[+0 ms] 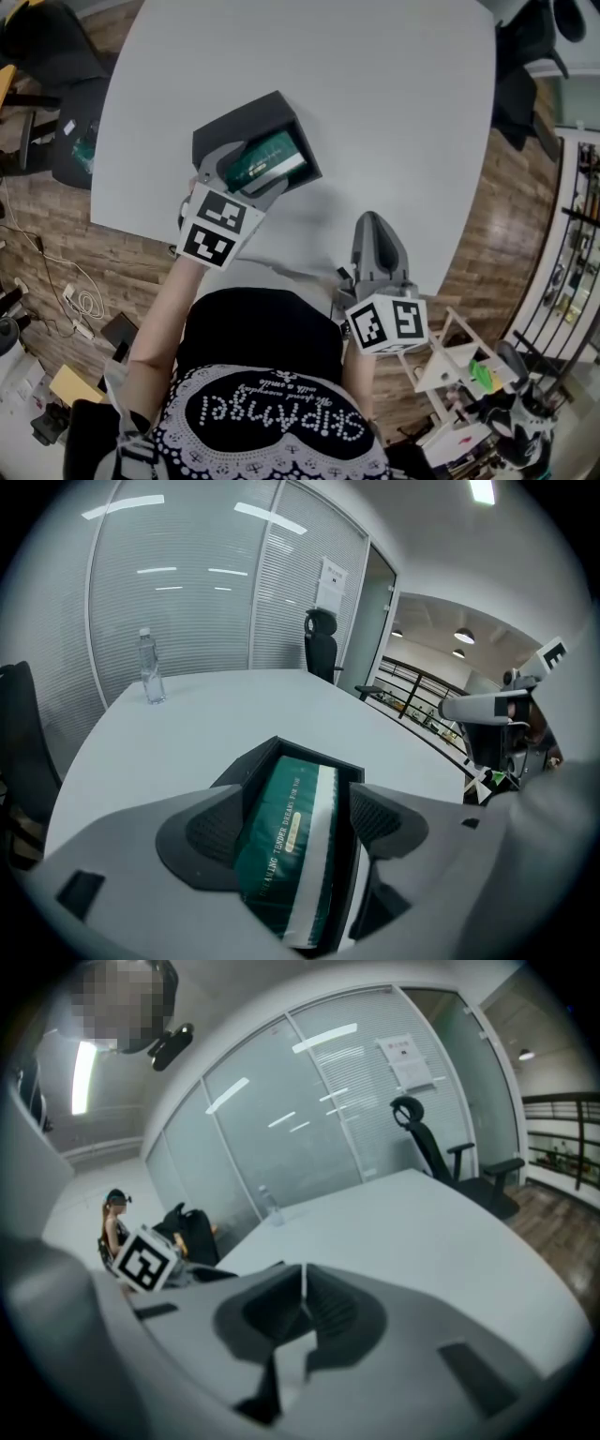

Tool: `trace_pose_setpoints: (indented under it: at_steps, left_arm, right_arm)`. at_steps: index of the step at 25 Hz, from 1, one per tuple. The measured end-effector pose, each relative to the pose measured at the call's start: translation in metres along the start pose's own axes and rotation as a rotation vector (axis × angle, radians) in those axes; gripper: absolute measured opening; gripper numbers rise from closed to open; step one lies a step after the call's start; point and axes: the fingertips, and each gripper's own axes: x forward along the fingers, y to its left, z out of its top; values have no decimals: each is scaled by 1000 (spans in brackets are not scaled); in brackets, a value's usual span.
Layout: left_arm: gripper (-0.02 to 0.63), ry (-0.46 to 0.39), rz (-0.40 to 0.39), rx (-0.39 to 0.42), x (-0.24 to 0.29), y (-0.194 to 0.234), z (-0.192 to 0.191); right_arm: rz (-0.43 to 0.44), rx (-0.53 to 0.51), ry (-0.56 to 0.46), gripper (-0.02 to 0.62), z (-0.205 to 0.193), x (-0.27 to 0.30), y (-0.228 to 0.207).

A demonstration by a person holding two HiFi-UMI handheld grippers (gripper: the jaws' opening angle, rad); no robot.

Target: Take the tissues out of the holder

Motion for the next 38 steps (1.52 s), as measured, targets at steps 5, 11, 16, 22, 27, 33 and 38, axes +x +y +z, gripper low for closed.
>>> trace_pose_setpoints:
  at_steps: [5,11,16,22,27,33,38]
  left_arm:
    - [357,54,-3,-10,8,5,-12]
    - [362,84,-24,-14,12,5,-16]
    - [376,132,-46,13,19,-1,-23]
    - [377,182,-18,25,26,2,-31]
    - [376,219,-24,10,28,2,-33]
    - [371,284,1,47,34,4,-40]
    - [370,275,3,53,34,4,-39]
  right_arm:
    - [6,-1,7,35,0,7,1]
    - [13,-2,17,35,1,13,2]
    - [18,-1,21,35,2,17,2]
    - [21,5,20,35,3,18,1]
    - [29,11,24,35,3,20,4]
    - [39,11,28,35,0,24,6]
    - [44,11,29,35,-1,25,9]
